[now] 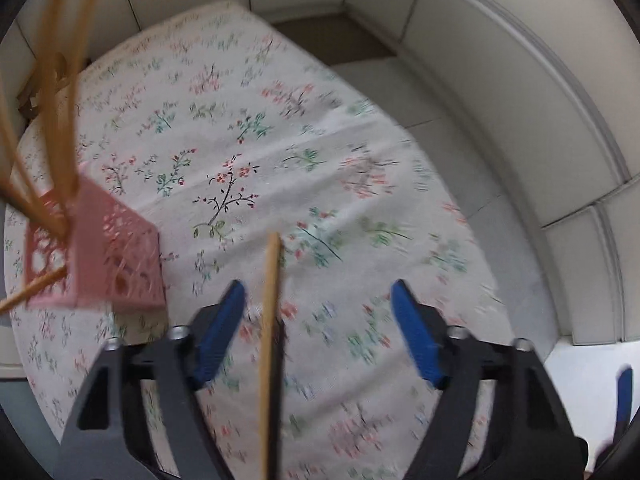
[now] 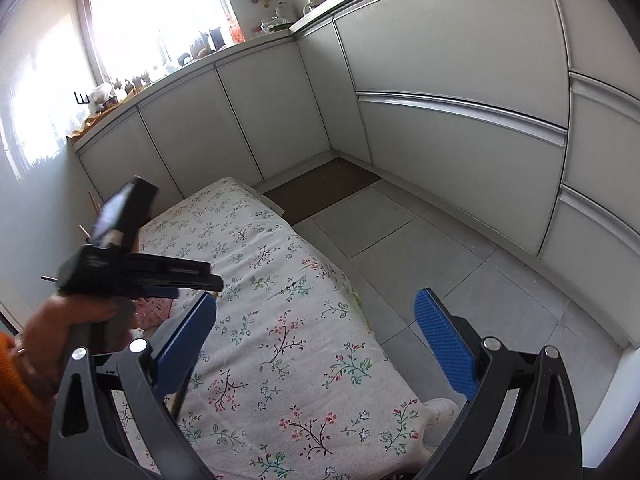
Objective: Organize utensils
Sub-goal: 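Close the left gripper on a chopstick while the right gripper reaches another, then lift the left chopstick upright while the right gripper closes on its chopstick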
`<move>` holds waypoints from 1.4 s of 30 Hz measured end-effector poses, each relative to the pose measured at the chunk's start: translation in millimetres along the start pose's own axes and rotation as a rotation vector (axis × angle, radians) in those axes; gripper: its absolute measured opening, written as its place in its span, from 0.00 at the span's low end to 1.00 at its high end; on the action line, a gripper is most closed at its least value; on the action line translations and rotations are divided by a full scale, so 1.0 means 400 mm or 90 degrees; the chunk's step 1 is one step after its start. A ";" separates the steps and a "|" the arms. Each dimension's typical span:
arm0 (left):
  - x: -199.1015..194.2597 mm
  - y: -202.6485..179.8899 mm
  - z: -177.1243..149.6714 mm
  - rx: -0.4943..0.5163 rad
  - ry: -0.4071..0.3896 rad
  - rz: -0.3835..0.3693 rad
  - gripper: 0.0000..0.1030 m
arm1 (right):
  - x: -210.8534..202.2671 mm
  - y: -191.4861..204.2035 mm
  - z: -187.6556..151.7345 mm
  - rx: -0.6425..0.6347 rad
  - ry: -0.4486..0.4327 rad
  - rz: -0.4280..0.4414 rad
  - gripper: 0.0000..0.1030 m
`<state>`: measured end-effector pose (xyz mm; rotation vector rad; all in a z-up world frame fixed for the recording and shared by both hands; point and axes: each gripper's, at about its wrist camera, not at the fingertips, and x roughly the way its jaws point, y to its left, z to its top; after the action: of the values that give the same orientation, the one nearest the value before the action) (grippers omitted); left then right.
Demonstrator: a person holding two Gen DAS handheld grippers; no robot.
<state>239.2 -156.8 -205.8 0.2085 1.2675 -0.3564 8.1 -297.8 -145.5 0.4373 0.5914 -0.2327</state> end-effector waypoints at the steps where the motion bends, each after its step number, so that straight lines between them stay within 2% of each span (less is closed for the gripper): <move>1: 0.019 0.004 0.008 0.000 0.009 0.013 0.61 | 0.005 -0.001 0.002 0.003 0.007 0.006 0.94; 5: 0.080 0.011 0.032 -0.001 0.041 0.044 0.53 | 0.019 -0.006 0.008 0.023 0.031 0.024 0.94; 7: 0.113 0.020 0.034 -0.008 0.064 0.052 0.39 | 0.020 -0.012 0.011 0.030 0.034 0.028 0.94; 9: 0.118 0.036 0.030 -0.025 0.058 0.032 0.33 | 0.020 -0.013 0.011 0.034 0.033 0.028 0.94; 11: 0.109 0.026 0.021 0.000 0.050 0.029 0.11 | 0.024 -0.013 0.009 0.037 0.039 0.026 0.94; 12: 0.106 0.021 0.017 0.007 0.047 0.031 0.08 | 0.027 -0.013 0.009 0.036 0.044 0.024 0.94; 16: 0.062 -0.006 -0.014 0.038 -0.018 0.047 0.07 | 0.039 -0.011 0.006 0.038 0.059 0.017 0.94; 19: -0.015 -0.014 -0.064 0.059 -0.080 0.050 0.07 | 0.056 -0.010 0.002 0.036 0.077 0.006 0.94; 23: -0.133 0.019 -0.147 0.043 -0.152 0.018 0.07 | 0.131 0.010 -0.014 0.023 0.164 -0.021 0.94; 25: -0.191 0.032 -0.196 0.030 -0.191 0.002 0.06 | 0.166 0.029 -0.018 0.027 0.201 -0.009 0.94; 28: -0.314 0.054 -0.281 0.011 -0.273 -0.024 0.06 | 0.220 0.084 -0.019 0.029 0.232 -0.001 0.94; 30: -0.392 0.073 -0.342 0.012 -0.329 -0.012 0.06 | 0.271 0.126 -0.019 0.030 0.269 0.012 0.94; 34: -0.511 0.115 -0.431 -0.002 -0.401 0.003 0.06 | 0.377 0.226 -0.031 0.026 0.321 -0.007 0.94; 39: -0.584 0.162 -0.489 -0.033 -0.450 0.008 0.06 | 0.467 0.337 -0.062 -0.024 0.362 -0.050 0.94; 42: -0.613 0.184 -0.500 -0.043 -0.462 0.014 0.06 | 0.506 0.372 -0.105 -0.023 0.421 -0.056 0.91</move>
<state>25.9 16.4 -32.5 0.0241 0.5594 -0.3268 200.8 -164.9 -245.7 0.4521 1.2628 -0.1573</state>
